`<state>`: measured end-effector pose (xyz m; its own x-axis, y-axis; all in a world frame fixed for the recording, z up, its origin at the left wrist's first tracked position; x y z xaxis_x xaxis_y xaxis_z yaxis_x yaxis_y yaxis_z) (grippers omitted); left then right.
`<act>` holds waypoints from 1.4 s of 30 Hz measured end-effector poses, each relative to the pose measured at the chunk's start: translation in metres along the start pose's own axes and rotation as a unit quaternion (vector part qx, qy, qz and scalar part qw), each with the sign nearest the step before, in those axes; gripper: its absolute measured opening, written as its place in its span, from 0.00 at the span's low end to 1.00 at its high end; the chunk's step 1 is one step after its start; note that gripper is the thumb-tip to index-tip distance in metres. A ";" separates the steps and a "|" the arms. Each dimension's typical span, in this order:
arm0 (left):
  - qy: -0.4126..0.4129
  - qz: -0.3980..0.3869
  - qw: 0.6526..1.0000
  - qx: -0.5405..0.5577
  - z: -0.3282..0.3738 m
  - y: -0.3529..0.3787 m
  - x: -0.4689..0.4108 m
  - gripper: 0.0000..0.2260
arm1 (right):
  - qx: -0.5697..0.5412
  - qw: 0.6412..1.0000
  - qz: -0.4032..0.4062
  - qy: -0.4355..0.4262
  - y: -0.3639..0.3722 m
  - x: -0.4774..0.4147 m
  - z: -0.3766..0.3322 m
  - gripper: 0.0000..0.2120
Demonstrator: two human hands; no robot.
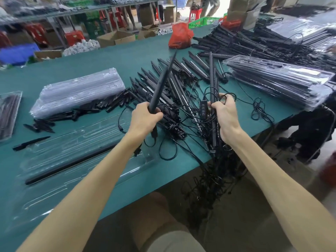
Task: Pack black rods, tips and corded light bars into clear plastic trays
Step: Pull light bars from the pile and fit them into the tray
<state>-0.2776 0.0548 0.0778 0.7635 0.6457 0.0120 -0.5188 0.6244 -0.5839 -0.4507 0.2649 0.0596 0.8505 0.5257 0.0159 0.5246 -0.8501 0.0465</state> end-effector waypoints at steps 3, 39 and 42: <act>-0.009 -0.054 0.998 0.024 0.016 0.013 -0.004 0.16 | -0.005 1.000 0.003 0.015 0.000 0.001 0.003 0.17; -0.015 -0.072 0.987 0.146 0.039 0.095 -0.002 0.12 | -0.028 0.996 -0.079 0.000 -0.001 0.012 0.013 0.35; -0.027 -0.068 0.984 0.161 0.034 0.094 -0.001 0.11 | 0.020 0.997 -0.080 -0.004 0.000 0.009 0.015 0.40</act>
<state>-0.3408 0.1279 0.0504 0.8173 0.5636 0.1195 -0.5152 0.8078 -0.2865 -0.4419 0.2691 0.0446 0.7566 0.6539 0.0041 0.6538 -0.7566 0.0089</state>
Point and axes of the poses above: each hand's wrist, its own x-axis away from the middle knuckle, its own y-axis out of the palm, z = x × y, the point moved 10 cm from there along -x, towards the middle knuckle, and after that the axes turned 9 degrees about -z, right-handed, at the moved point
